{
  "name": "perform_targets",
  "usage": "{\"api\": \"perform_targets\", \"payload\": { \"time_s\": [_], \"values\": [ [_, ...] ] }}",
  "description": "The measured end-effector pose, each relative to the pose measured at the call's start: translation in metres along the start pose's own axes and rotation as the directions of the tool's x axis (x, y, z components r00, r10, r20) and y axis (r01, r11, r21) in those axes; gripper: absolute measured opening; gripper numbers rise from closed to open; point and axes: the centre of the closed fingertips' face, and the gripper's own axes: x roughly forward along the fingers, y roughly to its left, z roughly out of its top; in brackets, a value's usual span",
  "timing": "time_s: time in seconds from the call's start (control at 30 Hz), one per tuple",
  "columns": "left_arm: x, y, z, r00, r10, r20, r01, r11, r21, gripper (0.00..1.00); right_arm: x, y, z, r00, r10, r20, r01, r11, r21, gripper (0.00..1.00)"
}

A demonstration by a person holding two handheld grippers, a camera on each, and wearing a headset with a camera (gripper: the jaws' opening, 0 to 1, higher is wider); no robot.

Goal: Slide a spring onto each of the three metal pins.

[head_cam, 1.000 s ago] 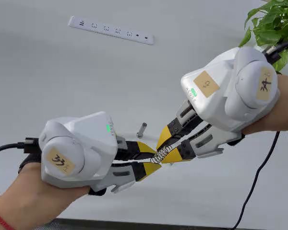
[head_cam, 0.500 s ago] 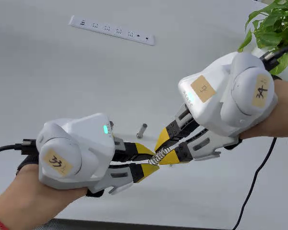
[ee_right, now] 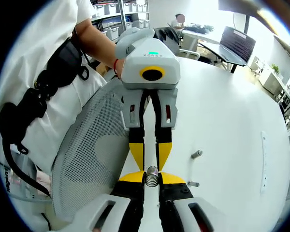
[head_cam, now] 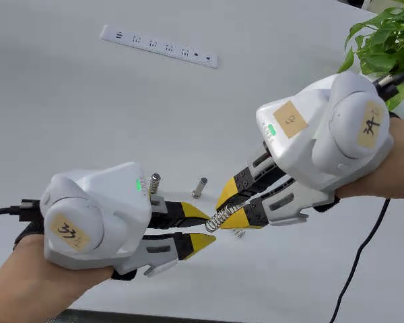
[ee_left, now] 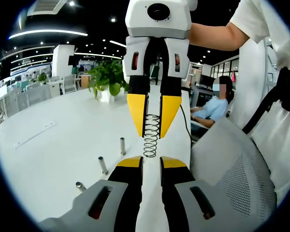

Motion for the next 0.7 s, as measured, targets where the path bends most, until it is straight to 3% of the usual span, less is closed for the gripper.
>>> {"api": "perform_targets", "payload": {
  "time_s": [0.2, 0.5, 0.7],
  "values": [
    [-0.01, 0.007, -0.005, 0.9996, 0.028, 0.0, -0.028, 1.0, -0.011, 0.17, -0.001, -0.005, -0.002, 0.9999, -0.015, -0.006, 0.015, 1.0, 0.014, 0.07],
    [-0.031, 0.025, -0.027, 0.9944, 0.101, -0.03, -0.102, 0.994, -0.027, 0.26, -0.004, -0.022, -0.01, 0.9979, -0.059, -0.027, 0.06, 0.997, 0.051, 0.07],
    [-0.041, 0.036, -0.04, 0.9897, 0.135, -0.048, -0.136, 0.991, -0.021, 0.37, -0.007, -0.037, -0.019, 0.9944, -0.094, -0.048, 0.098, 0.992, 0.079, 0.07]
  ]
}}
